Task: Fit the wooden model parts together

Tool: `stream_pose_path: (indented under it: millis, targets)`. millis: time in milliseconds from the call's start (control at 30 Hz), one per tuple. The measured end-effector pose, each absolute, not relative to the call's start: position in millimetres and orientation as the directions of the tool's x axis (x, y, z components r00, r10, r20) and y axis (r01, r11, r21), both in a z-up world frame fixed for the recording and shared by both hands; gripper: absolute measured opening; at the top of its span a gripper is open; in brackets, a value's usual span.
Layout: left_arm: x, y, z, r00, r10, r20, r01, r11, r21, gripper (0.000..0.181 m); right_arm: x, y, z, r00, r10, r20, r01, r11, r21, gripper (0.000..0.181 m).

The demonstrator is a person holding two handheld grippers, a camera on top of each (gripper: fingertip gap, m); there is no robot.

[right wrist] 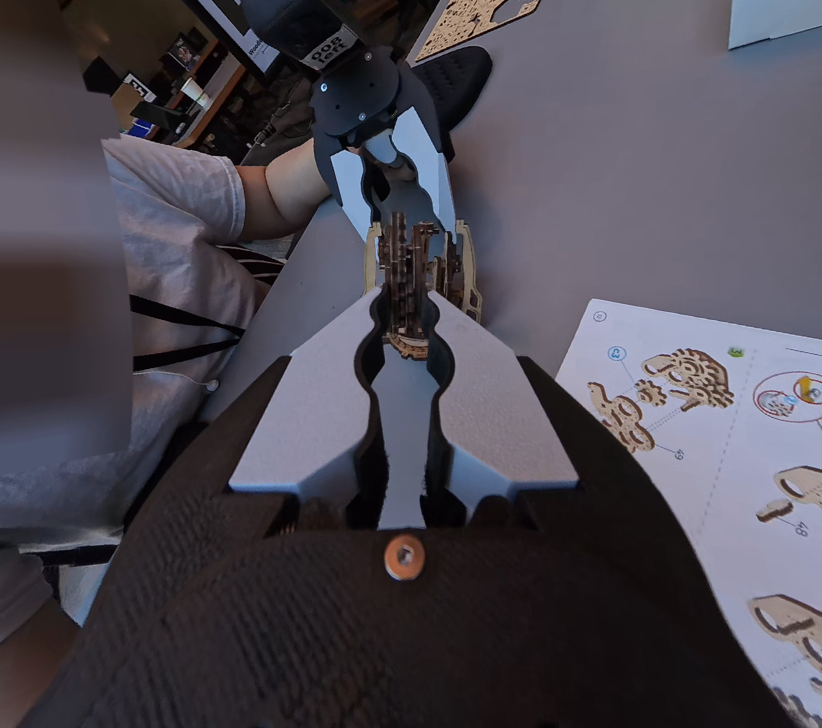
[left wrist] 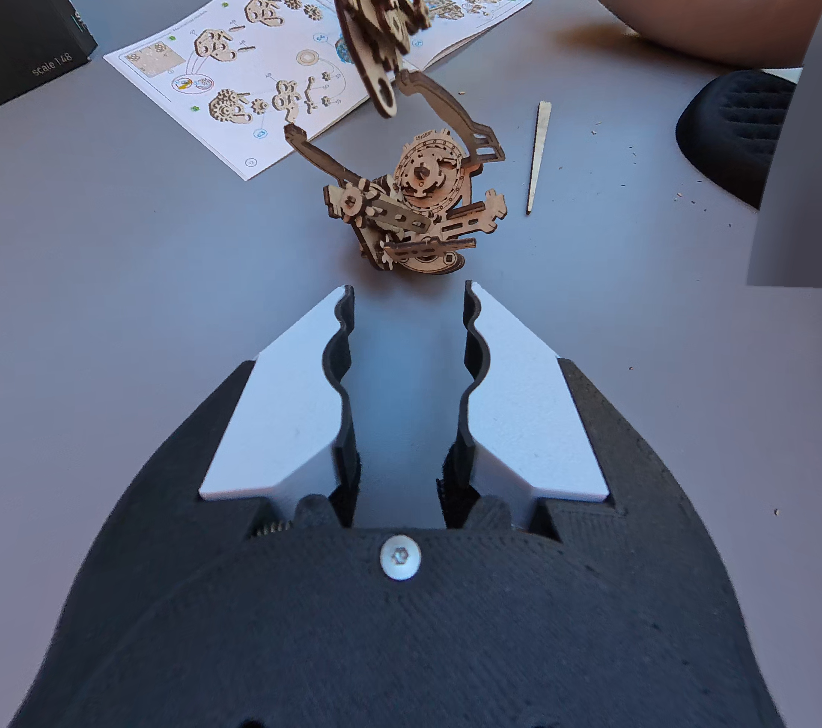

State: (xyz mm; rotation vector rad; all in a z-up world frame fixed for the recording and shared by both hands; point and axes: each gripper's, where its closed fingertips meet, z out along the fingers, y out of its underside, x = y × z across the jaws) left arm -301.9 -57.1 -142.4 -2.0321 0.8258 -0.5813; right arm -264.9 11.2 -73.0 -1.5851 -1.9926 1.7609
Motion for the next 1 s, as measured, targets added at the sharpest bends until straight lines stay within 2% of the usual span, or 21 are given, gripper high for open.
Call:
stream_pose_path:
  millis: [1000]
  targets:
    - [-296.2, -48.9, -136.3, 0.696, -0.713, 0.082, -0.309, -0.4, -0.863, 0.044, -277.5, -32.9, -101.2, -0.52, 0.474, -0.711, 0.715, -0.214, -0.665, 0.011]
